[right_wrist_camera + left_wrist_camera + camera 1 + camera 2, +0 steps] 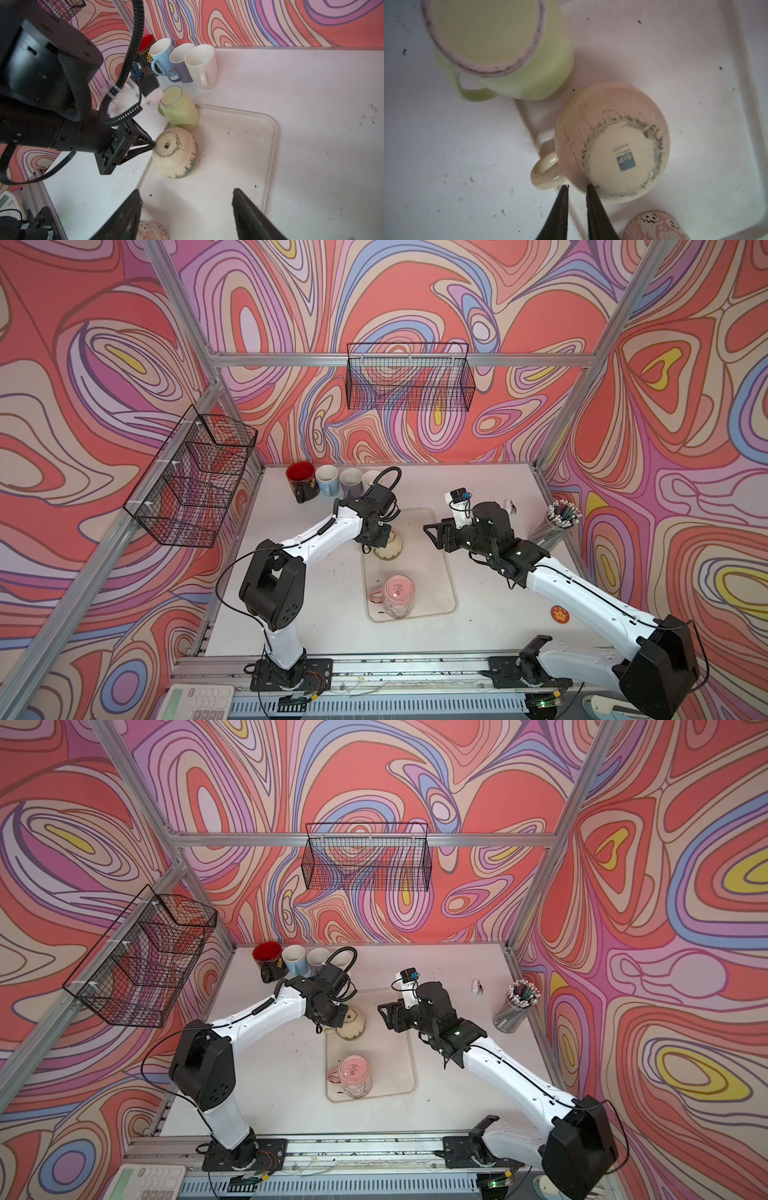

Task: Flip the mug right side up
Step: 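Lower the left gripper over the upside-down cream mug's handle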

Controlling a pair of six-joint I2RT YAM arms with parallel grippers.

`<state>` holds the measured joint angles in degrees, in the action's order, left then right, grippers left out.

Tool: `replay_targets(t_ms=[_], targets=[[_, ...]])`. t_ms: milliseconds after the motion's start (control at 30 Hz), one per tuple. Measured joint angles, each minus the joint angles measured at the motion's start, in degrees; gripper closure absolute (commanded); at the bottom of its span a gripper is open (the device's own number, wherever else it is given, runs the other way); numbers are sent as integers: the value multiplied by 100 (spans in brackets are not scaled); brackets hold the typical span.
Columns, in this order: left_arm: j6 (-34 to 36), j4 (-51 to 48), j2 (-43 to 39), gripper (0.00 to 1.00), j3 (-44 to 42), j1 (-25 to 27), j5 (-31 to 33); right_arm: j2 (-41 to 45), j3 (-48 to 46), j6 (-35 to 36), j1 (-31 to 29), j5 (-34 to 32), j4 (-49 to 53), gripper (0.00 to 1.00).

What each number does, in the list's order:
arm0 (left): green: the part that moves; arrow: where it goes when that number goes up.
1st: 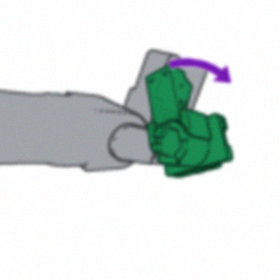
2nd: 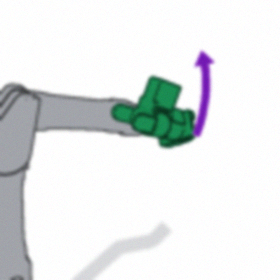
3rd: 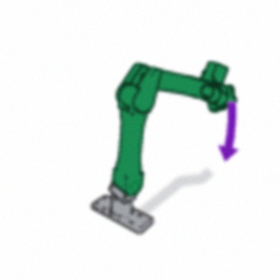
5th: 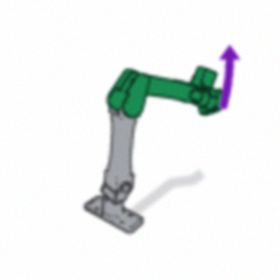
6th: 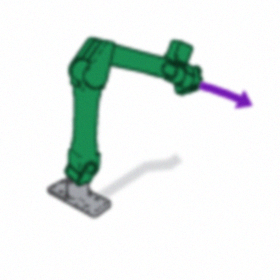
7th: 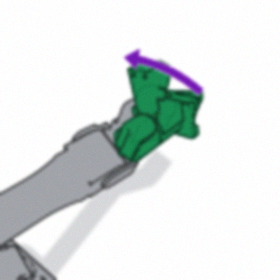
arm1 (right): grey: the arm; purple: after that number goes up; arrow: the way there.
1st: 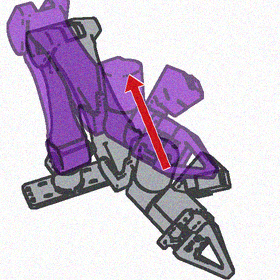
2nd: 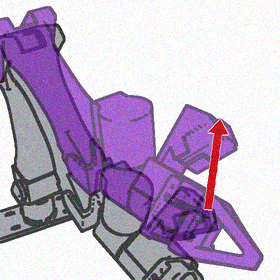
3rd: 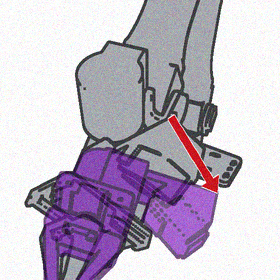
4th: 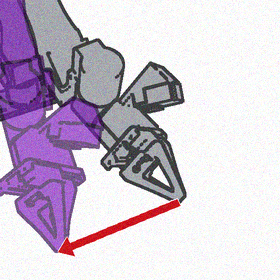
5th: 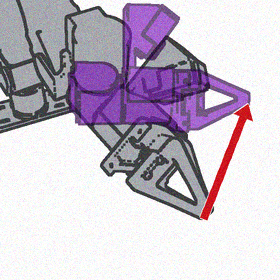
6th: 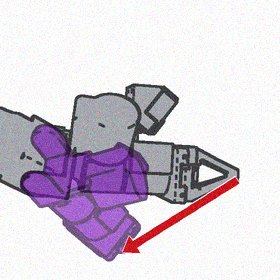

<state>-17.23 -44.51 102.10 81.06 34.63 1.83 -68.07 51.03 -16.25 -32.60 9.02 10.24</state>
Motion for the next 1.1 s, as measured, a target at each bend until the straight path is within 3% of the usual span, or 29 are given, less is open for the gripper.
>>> replay_targets(t_ms=[333,433,567,667,867,1100], targets=[[-195,168,507,77,538,503,-358,46,-2,-109,0,-57,9,28],[-179,136,518,71,538,503,-374,46,-2,-142,0,-63,31,28],[-35,90,468,53,535,501,-376,44,-2,-149,0,-66,57,28],[138,83,262,45,422,503,-431,39,-2,-149,0,-68,59,28],[393,85,-223,37,37,505,-616,2,-2,-168,0,-68,68,28],[415,105,-186,32,-94,601,-627,-22,-2,-199,0,-94,116,28]])
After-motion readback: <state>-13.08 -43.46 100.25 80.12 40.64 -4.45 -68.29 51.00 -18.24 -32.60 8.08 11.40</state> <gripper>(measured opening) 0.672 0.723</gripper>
